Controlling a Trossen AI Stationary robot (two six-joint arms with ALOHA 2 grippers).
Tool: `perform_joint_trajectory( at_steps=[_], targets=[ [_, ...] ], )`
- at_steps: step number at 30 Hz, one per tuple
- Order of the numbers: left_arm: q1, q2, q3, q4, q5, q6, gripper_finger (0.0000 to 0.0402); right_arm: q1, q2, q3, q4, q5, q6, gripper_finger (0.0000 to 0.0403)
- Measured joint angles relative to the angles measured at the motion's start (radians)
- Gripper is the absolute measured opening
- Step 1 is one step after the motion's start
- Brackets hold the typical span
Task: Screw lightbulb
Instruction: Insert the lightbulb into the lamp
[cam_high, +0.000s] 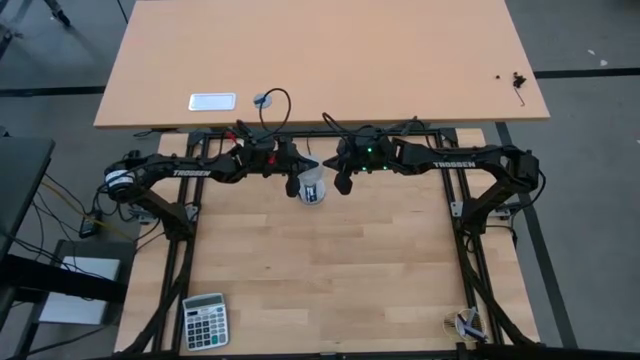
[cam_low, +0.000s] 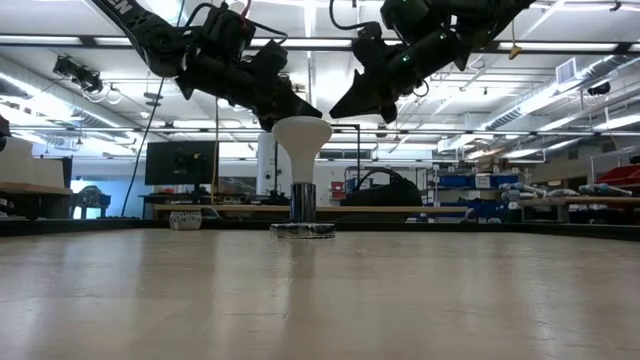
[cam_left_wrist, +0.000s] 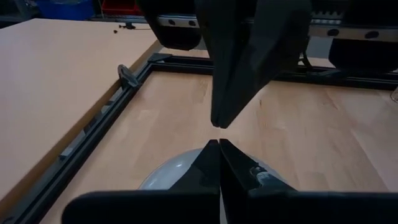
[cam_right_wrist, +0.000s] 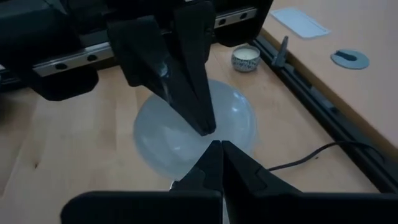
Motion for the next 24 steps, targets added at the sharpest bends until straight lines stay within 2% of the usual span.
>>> perform_joint_trajectory(
  at_steps=[15, 21, 24],
  targets=[
    [0.0, -0.002, 0.0, -0.007, 0.001, -0.005, 0.0, -0.011, 0.062, 0.001, 0.048, -0.013, -0.009, 0.0009],
    [0.006, -0.002, 0.0, -0.007, 0.005, -0.005, 0.0, 0.007, 0.062, 0.001, 0.041, -0.066, 0.016, 0.0009],
    [0.006, 0.0, 0.0, -0.001, 0.003, -0.004, 0.0, 0.026, 0.065, 0.001, 0.041, -0.14, 0.025, 0.0009]
  ],
)
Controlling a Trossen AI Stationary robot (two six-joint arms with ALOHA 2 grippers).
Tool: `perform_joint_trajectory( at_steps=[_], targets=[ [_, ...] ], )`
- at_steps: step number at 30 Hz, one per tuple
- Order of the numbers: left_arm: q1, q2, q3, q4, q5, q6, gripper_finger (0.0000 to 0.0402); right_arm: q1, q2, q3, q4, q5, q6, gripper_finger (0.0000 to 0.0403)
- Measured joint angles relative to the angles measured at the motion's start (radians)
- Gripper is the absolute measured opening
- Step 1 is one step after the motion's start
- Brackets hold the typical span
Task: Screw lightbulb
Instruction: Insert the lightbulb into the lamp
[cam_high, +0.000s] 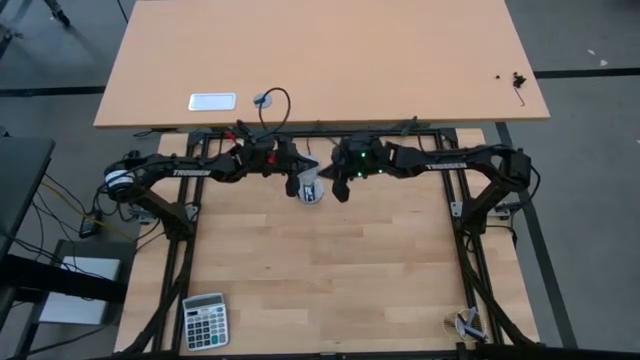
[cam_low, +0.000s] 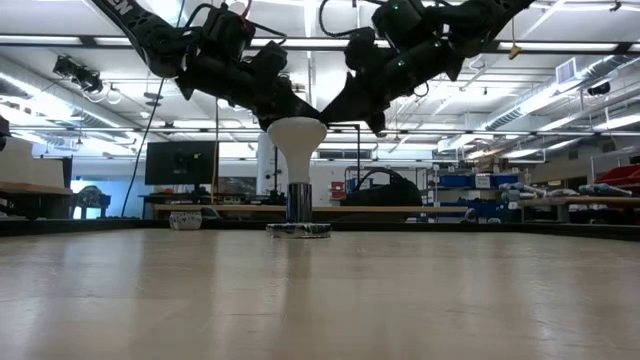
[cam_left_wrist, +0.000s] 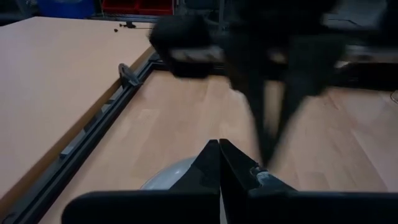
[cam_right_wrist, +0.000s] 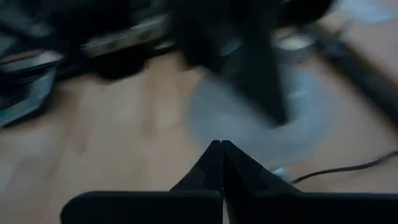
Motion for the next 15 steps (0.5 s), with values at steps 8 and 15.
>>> perform_joint_trajectory(
  at_steps=[8, 15],
  targets=[
    [0.0, 0.0, 0.0, -0.001, -0.005, 0.0, 0.0, 0.021, -0.03, -0.003, -0.008, 0.065, -0.01, 0.0009],
    [0.0, -0.001, 0.0, -0.001, -0.005, 0.0, 0.0, -0.024, -0.02, -0.002, -0.002, 0.143, -0.012, 0.0009]
  ],
)
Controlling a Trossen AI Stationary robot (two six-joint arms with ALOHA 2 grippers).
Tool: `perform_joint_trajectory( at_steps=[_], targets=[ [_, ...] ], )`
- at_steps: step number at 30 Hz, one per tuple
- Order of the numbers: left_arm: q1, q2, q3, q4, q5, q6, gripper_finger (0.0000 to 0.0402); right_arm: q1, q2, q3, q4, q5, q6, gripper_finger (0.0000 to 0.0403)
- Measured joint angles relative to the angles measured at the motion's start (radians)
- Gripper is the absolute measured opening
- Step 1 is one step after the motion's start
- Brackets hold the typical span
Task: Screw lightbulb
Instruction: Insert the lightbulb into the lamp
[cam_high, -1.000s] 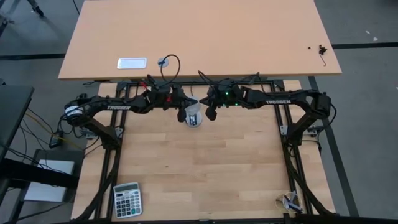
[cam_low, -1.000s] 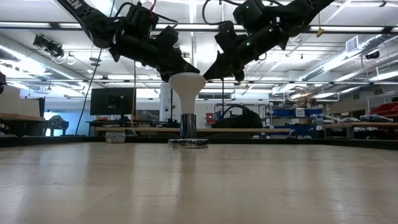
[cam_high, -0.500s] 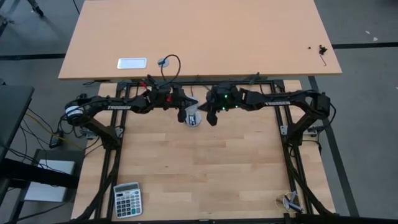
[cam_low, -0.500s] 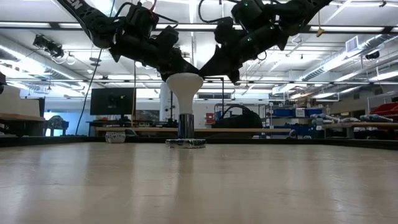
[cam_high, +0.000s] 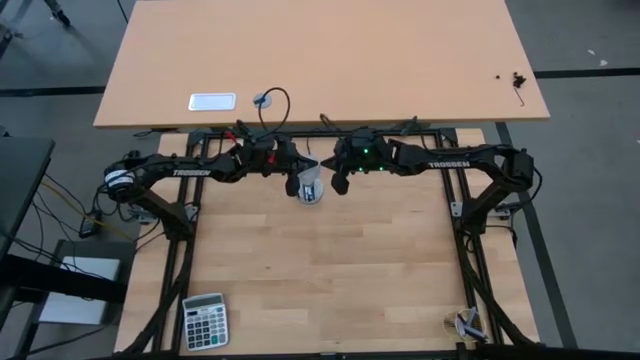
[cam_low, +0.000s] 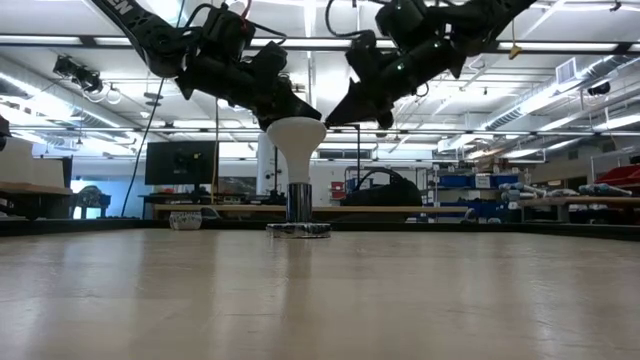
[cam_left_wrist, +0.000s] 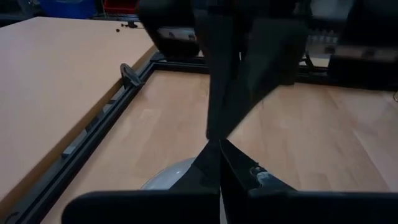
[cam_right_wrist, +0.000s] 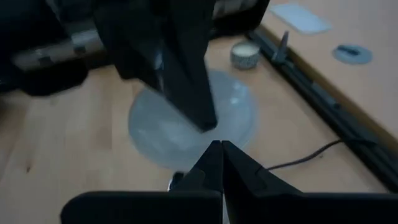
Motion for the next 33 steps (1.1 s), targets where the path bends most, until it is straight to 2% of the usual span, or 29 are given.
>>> perform_joint_trajectory(
  at_steps=[8, 13, 16, 21, 33],
  targets=[
    [0.001, -0.001, -0.001, -0.006, -0.002, 0.0, 0.0, 0.012, 0.031, 0.0, 0.031, -0.02, 0.003, 0.0009],
    [0.0, 0.0, 0.0, -0.002, -0.001, 0.005, 0.0, 0.039, 0.037, 0.0, 0.049, -0.111, 0.015, 0.0009],
    [0.0, 0.0, 0.0, -0.001, -0.002, 0.006, 0.0, 0.061, 0.037, 0.0, 0.054, -0.126, 0.012, 0.0009],
    [0.0, 0.0, 0.0, 0.004, -0.002, 0.005, 0.0, 0.05, 0.007, 0.0, 0.052, -0.086, -0.002, 0.0009],
    [0.0, 0.003, -0.003, 0.044, -0.001, -0.018, 0.0, 0.029, -0.014, 0.0, 0.051, -0.077, -0.004, 0.0009]
  ],
)
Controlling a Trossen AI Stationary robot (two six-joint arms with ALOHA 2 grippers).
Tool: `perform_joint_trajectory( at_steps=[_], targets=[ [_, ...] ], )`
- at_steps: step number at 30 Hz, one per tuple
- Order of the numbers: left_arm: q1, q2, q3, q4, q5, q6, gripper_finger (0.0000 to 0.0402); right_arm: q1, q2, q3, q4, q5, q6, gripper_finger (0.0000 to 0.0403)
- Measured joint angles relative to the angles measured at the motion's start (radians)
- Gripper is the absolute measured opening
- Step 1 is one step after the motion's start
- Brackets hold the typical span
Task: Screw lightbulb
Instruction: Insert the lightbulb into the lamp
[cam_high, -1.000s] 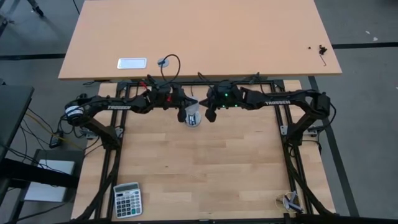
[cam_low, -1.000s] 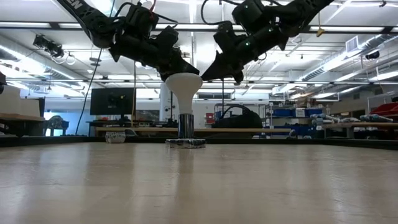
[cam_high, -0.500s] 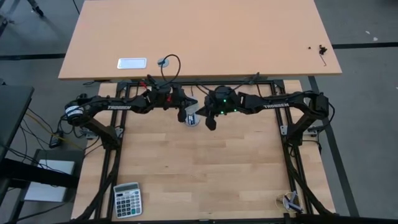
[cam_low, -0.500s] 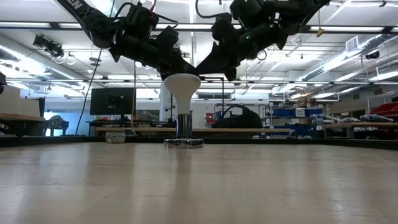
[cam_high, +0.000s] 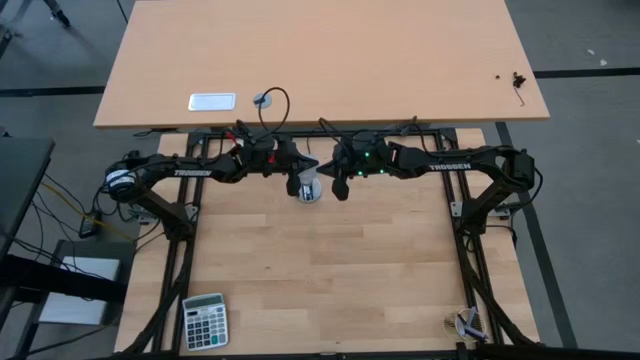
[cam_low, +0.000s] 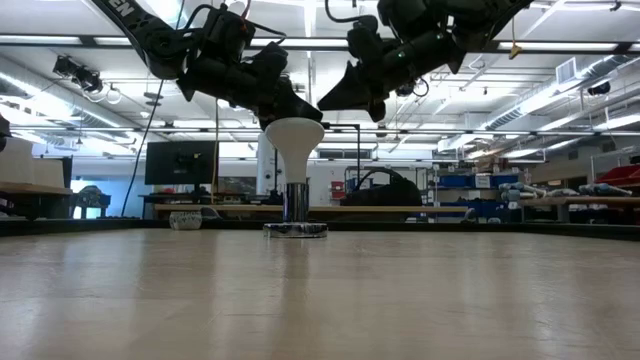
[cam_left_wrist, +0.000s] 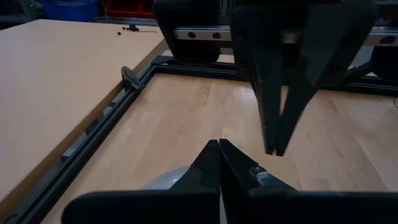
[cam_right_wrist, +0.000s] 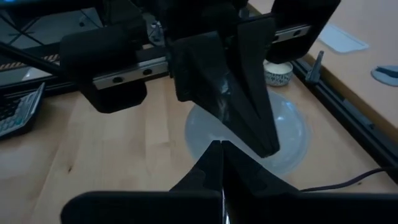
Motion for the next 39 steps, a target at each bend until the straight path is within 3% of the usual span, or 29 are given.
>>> perform_joint_trajectory(
  at_steps=[17, 27, 33, 39],
  targets=[
    [0.0, -0.001, 0.04, -0.009, 0.025, 0.005, 0.0, 0.0, 0.0, 0.0, 0.0, 0.001, -0.009, 0.0009],
    [0.0, -0.07, 0.132, -0.282, 0.03, 0.114, 0.0, -0.027, 0.0, 0.0, -0.001, 0.003, -0.019, 0.0009],
    [0.001, -0.15, 0.132, -0.48, -0.033, 0.152, 0.0, -0.035, 0.0, 0.0, 0.002, 0.003, -0.025, 0.0009],
    [0.001, -0.12, 0.12, -0.494, -0.053, 0.151, 0.0, -0.035, 0.0, 0.0, 0.001, 0.003, -0.026, 0.0009]
  ],
)
